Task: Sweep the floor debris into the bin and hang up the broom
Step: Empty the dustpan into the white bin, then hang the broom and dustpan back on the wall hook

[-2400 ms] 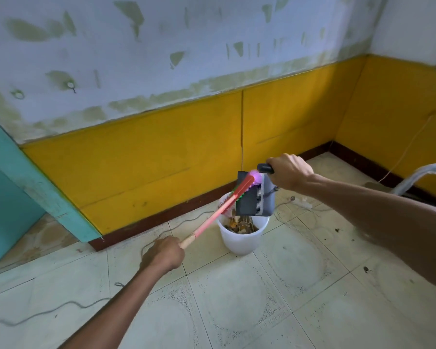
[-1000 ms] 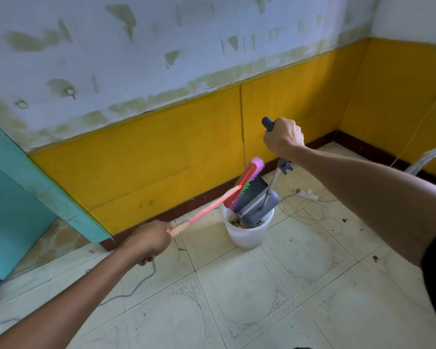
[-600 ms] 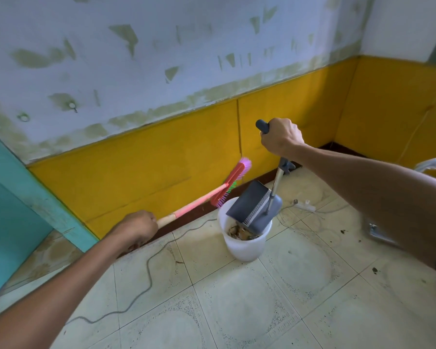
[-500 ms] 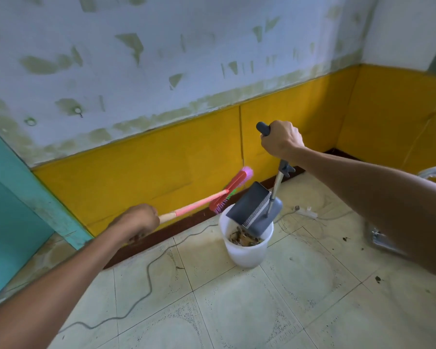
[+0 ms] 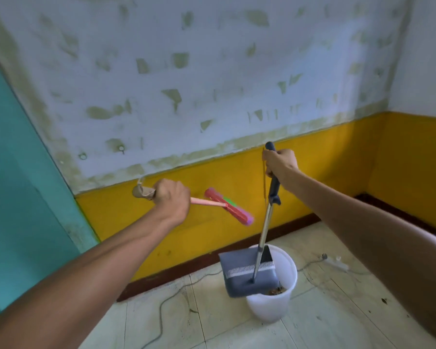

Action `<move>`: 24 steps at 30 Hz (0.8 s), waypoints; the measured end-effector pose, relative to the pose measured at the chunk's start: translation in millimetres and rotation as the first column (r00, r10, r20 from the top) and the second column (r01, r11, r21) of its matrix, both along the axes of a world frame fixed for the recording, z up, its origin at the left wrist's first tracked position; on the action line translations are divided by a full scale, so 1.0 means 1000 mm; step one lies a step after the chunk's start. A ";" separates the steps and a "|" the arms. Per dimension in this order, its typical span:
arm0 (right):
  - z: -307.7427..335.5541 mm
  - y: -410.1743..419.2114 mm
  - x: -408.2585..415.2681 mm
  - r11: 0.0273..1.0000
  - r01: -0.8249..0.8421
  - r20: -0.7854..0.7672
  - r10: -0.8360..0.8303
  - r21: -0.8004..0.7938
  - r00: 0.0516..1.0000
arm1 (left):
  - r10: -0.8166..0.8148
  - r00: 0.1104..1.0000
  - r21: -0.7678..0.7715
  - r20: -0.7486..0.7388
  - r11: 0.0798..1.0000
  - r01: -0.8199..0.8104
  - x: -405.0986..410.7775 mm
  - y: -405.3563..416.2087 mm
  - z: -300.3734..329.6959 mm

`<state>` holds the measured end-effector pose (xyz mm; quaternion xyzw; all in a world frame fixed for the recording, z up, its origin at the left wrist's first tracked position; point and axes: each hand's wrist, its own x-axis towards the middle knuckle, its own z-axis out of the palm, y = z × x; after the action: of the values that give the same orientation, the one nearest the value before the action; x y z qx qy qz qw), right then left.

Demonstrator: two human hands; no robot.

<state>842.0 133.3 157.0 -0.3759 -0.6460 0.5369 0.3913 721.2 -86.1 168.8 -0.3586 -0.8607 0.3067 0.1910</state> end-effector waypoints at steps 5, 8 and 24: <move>0.003 -0.025 -0.028 0.959 -0.282 -0.249 0.265 -0.033 0.931 | 0.017 0.987 -0.058 -0.157 0.998 -0.026 0.003 0.008 0.030; 0.011 -0.036 -0.040 0.873 -0.487 -0.222 0.478 0.019 0.849 | 0.044 0.979 -0.021 -0.198 0.999 -0.049 -0.005 0.002 0.053; 0.009 -0.081 -0.085 0.890 -0.455 -0.255 0.451 0.047 0.855 | -0.136 0.933 -0.372 -0.334 0.928 0.002 -0.027 -0.057 0.077</move>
<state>757.5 52.7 165.9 -0.1431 -0.6553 0.6631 0.3323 693.8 -143.5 245.9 -0.3575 -0.7264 0.5140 0.2834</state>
